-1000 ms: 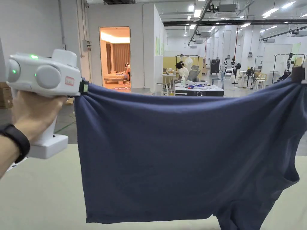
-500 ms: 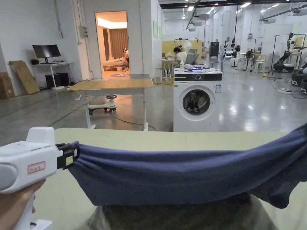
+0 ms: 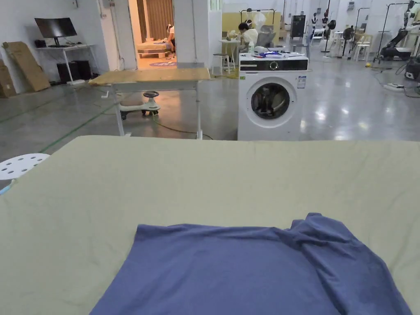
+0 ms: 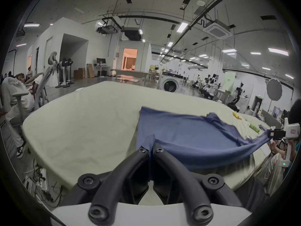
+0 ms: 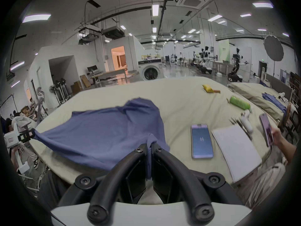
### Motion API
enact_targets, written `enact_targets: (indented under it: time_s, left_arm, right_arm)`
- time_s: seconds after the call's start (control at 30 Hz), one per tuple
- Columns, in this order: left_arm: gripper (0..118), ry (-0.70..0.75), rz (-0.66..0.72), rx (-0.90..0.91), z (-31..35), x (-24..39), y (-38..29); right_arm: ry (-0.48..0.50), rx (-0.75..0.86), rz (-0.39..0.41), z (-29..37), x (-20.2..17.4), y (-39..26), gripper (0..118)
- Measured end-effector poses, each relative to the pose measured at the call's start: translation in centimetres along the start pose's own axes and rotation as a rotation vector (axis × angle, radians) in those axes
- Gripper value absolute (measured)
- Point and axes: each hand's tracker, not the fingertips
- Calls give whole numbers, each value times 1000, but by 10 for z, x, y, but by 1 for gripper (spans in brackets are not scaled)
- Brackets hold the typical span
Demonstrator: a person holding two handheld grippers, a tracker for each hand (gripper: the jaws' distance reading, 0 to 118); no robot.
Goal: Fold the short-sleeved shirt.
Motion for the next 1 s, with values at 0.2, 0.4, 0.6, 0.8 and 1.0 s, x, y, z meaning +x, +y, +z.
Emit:
enact_targets:
  time_s: [0.2,0.4,0.6,0.8,1.0]
  left_arm:
    - [0,15,6,-98,-15,-10,-27]
    - [77,152,5,-53,-6,-6,-29]
    - [80,184,-175,110,45,27,-4]
    - [54,84,-183,155,78,58,8]
    - [4,19,-221,160,89,74,13]
  right_arm:
    - [-13,-49,5,-18,0,-43,8]
    - [-123,-76,-101,-16,5,-64,68]
    - [-76,55,-198,24,-11,-63,67]
    - [-7,142,29,45,-50,-39,39]
    - [42,158,53,39,-71,-32,1]
